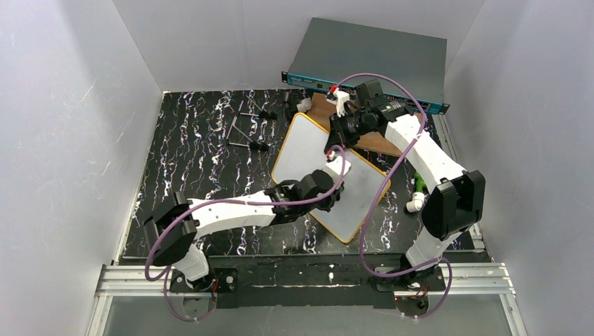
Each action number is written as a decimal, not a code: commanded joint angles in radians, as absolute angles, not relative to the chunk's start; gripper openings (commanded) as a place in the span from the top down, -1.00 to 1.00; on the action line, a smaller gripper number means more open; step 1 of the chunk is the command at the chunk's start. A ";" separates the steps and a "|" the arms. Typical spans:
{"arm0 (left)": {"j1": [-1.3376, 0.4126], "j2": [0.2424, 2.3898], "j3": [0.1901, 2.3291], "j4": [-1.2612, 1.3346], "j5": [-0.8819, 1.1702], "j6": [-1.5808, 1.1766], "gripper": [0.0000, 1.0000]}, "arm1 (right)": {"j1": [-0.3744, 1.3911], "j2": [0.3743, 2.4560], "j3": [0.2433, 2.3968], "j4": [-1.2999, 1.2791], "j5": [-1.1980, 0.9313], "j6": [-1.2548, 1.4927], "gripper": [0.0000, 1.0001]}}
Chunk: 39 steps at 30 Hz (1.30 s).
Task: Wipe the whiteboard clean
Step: Erase the whiteboard at the center of the board.
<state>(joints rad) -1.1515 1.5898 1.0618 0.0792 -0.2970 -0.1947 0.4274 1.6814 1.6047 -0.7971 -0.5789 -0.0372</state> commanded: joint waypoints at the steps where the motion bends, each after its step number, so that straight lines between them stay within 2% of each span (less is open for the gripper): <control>1: -1.100 1.468 0.975 0.165 -0.372 -0.281 1.00 | 0.456 1.658 1.585 -0.749 -0.607 -0.047 0.97; 6: -1.080 1.341 0.853 0.215 -0.240 -0.313 1.00 | 0.453 1.656 1.583 -0.749 -0.607 -0.048 0.97; 12: -1.104 1.333 0.770 0.281 -0.067 -0.295 1.00 | 0.453 1.663 1.583 -0.748 -0.612 -0.046 0.97; 22: -1.312 1.546 0.749 0.385 -0.286 -0.155 1.00 | 0.453 1.655 1.573 -0.743 -0.615 -0.045 0.97; 33: -1.328 1.684 0.856 0.297 -0.306 -0.146 1.00 | 0.453 1.652 1.571 -0.739 -0.620 -0.044 0.97; 39: -1.328 1.701 1.002 0.227 -0.289 -0.103 1.00 | 0.454 1.652 1.566 -0.736 -0.627 -0.039 0.97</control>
<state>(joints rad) -1.3369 1.6821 0.8688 0.2146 -0.2752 -0.1448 0.4366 1.6806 1.5761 -0.7876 -0.6044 -0.0307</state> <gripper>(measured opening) 0.213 0.111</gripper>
